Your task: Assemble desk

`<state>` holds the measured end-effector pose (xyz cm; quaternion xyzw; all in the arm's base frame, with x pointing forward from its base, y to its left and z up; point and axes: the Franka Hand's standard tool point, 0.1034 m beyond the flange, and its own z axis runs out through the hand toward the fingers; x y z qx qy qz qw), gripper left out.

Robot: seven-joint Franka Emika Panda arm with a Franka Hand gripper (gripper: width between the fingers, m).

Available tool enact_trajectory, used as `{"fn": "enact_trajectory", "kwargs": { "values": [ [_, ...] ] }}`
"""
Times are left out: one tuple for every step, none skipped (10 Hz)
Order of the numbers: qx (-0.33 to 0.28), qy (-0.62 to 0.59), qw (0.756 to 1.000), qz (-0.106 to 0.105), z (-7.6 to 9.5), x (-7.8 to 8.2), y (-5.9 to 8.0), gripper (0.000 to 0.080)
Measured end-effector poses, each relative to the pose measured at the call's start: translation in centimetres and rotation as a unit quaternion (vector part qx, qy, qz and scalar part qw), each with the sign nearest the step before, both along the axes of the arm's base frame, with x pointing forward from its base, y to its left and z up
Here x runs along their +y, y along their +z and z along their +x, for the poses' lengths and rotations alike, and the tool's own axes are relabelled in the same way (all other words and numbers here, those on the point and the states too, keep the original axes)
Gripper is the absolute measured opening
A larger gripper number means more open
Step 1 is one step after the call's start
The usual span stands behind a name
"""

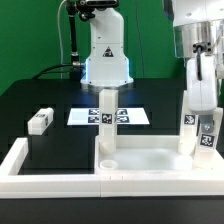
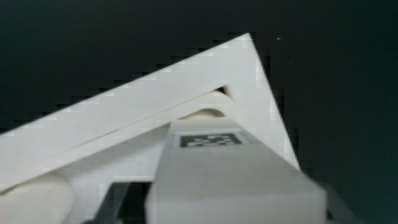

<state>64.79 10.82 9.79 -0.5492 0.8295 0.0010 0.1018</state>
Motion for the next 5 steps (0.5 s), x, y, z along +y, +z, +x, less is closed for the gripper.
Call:
{"fn": "enact_trajectory", "kwargs": {
  "values": [
    [-0.001, 0.008, 1.0, -0.002, -0.01, 0.02, -0.06, 0.0302],
    [-0.005, 0.055, 0.998, -0.012, -0.03, -0.02, -0.06, 0.0473],
    [-0.011, 0.122, 0.992, -0.028, -0.05, 0.15, 0.0, 0.0618],
    [-0.017, 0.181, 0.982, -0.044, -0.08, 0.61, 0.05, 0.0618],
    [-0.036, 0.252, 0.965, -0.06, 0.1, 0.93, 0.41, 0.064]
  ]
}}
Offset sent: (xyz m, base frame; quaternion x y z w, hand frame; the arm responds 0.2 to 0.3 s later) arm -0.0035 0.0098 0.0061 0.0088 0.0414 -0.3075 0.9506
